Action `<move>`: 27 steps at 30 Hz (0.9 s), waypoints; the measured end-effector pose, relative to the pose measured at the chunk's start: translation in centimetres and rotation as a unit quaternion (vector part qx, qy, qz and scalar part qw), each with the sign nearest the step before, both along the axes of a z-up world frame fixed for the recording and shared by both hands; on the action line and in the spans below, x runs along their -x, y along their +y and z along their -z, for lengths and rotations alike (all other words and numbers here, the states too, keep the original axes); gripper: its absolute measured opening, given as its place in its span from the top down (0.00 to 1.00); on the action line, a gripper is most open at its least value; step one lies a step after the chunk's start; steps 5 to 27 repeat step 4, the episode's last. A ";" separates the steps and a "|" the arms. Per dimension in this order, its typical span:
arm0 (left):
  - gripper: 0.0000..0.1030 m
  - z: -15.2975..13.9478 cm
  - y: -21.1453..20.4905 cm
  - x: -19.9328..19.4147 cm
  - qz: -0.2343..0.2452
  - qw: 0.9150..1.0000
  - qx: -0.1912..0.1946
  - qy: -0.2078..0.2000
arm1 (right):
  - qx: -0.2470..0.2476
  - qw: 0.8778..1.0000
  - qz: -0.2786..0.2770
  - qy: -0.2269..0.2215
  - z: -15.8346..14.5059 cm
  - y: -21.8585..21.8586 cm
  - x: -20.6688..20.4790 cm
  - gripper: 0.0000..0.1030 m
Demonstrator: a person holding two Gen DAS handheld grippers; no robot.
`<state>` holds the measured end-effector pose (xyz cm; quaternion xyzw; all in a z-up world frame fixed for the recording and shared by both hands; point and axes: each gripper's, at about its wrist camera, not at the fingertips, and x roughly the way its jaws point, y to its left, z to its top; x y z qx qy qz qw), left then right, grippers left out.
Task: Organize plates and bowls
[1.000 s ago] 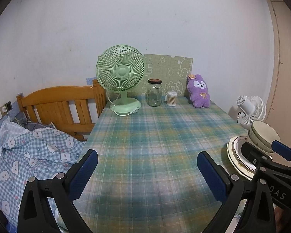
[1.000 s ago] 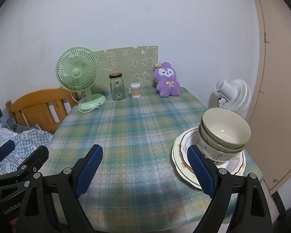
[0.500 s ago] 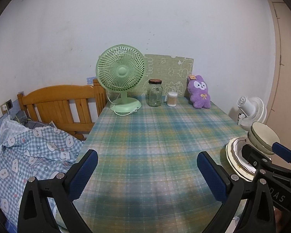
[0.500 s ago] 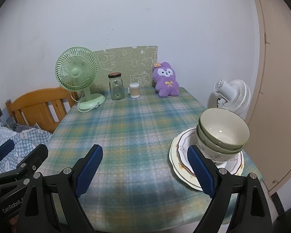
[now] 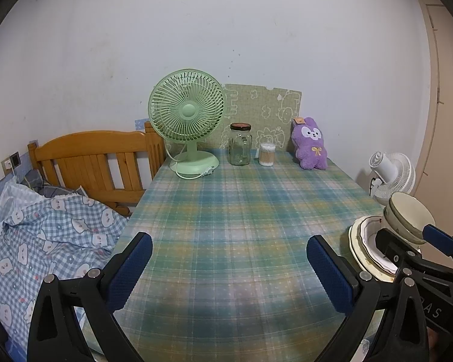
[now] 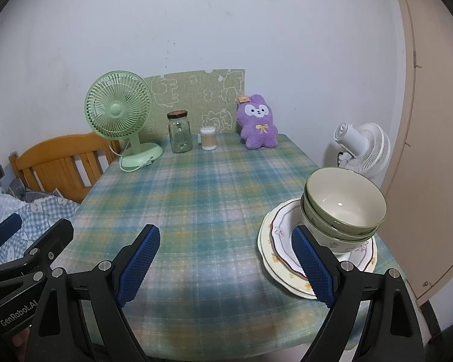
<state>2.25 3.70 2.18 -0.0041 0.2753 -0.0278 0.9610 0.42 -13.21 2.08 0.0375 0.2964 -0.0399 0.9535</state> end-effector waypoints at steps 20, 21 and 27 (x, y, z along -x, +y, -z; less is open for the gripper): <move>0.00 0.0 0.0 0.0 0.001 1.000 0.000 0.001 | 0.002 1.000 0.000 0.001 0.1 -0.2 -0.1 0.12; 0.00 0.0 0.0 0.0 0.001 1.000 0.000 0.001 | 0.002 1.000 0.000 0.001 0.1 -0.2 -0.1 0.12; 0.00 0.0 0.0 0.0 0.001 1.000 0.000 0.001 | 0.002 1.000 0.000 0.001 0.1 -0.2 -0.1 0.12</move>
